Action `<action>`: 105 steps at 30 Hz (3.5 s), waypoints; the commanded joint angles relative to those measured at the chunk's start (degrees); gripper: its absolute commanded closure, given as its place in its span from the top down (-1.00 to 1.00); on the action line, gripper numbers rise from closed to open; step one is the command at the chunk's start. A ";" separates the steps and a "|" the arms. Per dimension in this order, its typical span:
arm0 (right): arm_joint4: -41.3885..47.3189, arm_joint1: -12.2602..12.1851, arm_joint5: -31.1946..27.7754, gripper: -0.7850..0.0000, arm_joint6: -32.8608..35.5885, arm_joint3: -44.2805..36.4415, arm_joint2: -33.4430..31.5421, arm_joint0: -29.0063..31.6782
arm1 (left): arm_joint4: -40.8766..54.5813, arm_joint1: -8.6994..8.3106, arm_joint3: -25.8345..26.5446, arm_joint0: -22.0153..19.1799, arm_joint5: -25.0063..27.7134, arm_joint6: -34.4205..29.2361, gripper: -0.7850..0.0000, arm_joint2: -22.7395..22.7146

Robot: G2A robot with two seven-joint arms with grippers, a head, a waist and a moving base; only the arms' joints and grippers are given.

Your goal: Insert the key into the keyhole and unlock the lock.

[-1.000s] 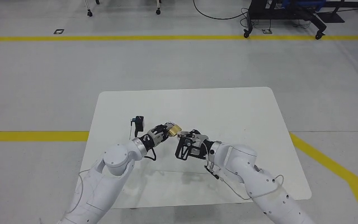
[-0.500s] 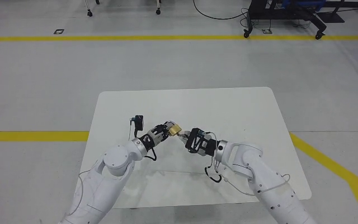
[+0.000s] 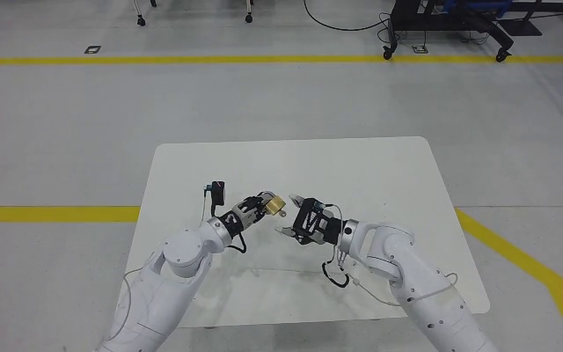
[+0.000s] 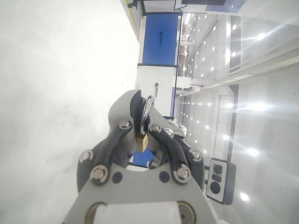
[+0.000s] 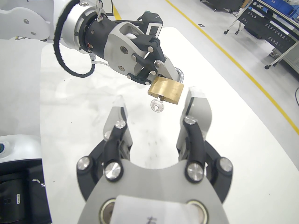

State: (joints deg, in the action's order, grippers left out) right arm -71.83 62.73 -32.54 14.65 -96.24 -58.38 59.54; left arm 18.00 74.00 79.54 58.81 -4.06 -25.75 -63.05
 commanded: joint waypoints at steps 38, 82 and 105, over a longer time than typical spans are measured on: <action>-23.08 1.35 8.41 -0.62 3.15 -6.59 2.75 3.60 | 0.37 0.77 -0.58 -0.24 -1.01 -1.06 -1.00 -0.33; -3.69 3.06 3.34 -0.47 6.53 1.24 -1.66 1.66 | -2.25 1.10 -0.26 0.18 0.52 -2.39 -1.00 -0.67; -14.39 3.76 6.31 -0.95 5.03 -1.44 1.61 2.45 | -1.07 1.62 -1.23 -0.48 -2.69 -1.25 -1.00 -0.64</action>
State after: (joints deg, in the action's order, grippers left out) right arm -86.51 66.44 -26.23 19.72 -97.81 -56.80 62.09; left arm 16.96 75.61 78.32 58.33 -6.75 -27.00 -63.69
